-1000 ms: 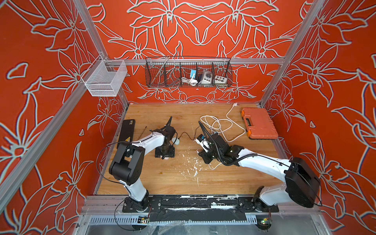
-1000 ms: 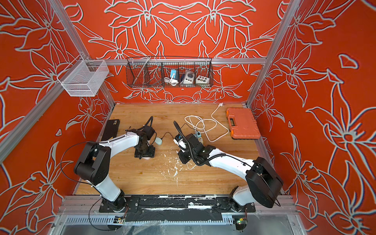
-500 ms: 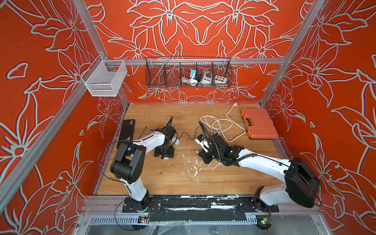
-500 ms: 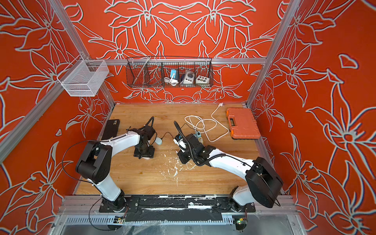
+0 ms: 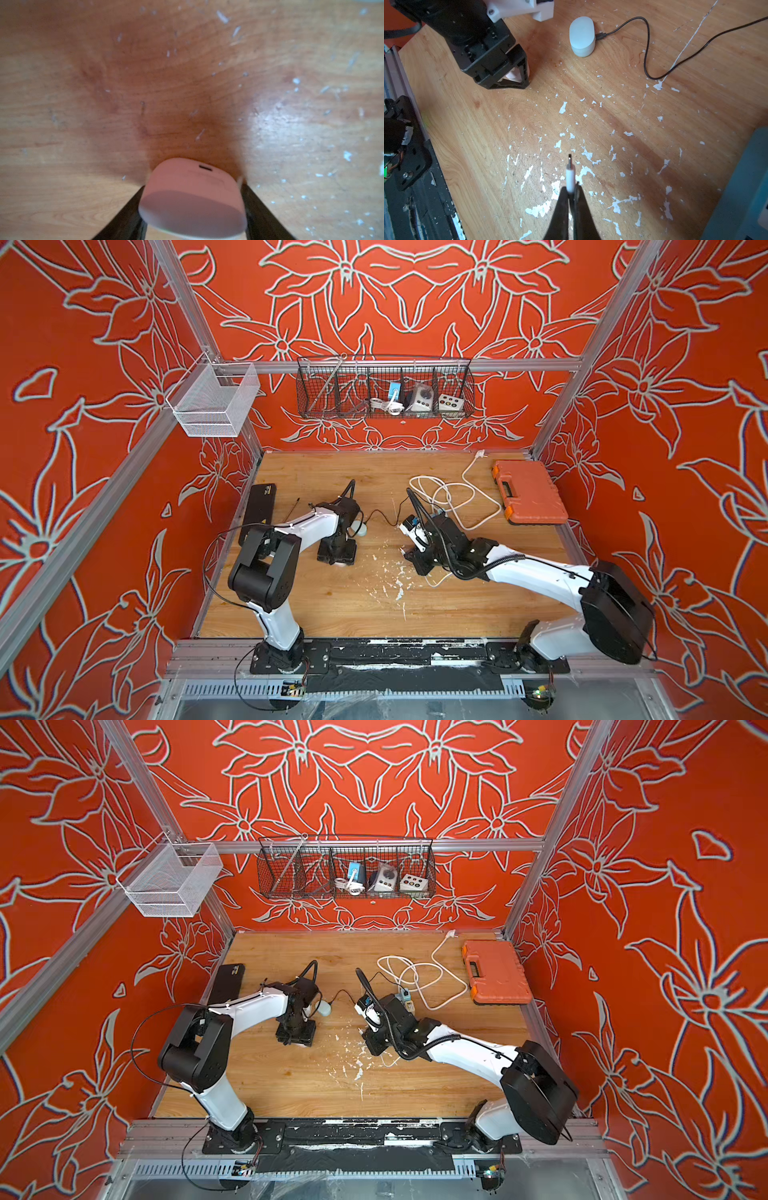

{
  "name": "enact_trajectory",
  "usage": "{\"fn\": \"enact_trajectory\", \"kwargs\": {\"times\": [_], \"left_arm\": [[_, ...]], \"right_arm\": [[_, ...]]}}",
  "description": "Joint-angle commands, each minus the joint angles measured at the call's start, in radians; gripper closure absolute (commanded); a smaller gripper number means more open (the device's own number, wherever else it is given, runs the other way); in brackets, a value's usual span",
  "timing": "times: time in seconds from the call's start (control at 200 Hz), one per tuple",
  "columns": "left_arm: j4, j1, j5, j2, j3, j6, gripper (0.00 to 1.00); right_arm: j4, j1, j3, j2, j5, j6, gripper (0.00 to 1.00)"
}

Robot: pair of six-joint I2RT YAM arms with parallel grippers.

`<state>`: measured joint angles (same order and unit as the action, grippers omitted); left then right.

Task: Charge the bluetooth headset
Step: Pick up the bluetooth headset from the center of the board.

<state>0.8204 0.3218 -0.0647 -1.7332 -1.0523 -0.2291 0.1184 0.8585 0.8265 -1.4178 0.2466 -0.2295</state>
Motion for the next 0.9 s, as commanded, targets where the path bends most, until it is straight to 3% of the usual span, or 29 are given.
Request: {"fn": "enact_trajectory", "kwargs": {"times": [0.0, 0.275, 0.49, 0.896], "left_arm": [[0.031, 0.0, 0.019, -0.018, -0.012, 0.009, 0.36], [0.045, 0.008, 0.014, -0.013, -0.004, -0.004, 0.31], [0.047, 0.007, 0.041, -0.006, 0.003, 0.004, 0.42], [0.01, 0.073, 0.065, 0.128, 0.018, 0.033, 0.48]], "right_arm": [[-0.013, 0.007, -0.015, 0.006, 0.004, -0.01, 0.98], [-0.005, 0.007, -0.01, 0.01, 0.003, -0.008, 0.98], [-0.003, 0.007, -0.003, 0.005, 0.004, -0.006, 0.97], [0.096, 0.004, 0.034, 0.042, 0.017, 0.011, 0.98]]}}
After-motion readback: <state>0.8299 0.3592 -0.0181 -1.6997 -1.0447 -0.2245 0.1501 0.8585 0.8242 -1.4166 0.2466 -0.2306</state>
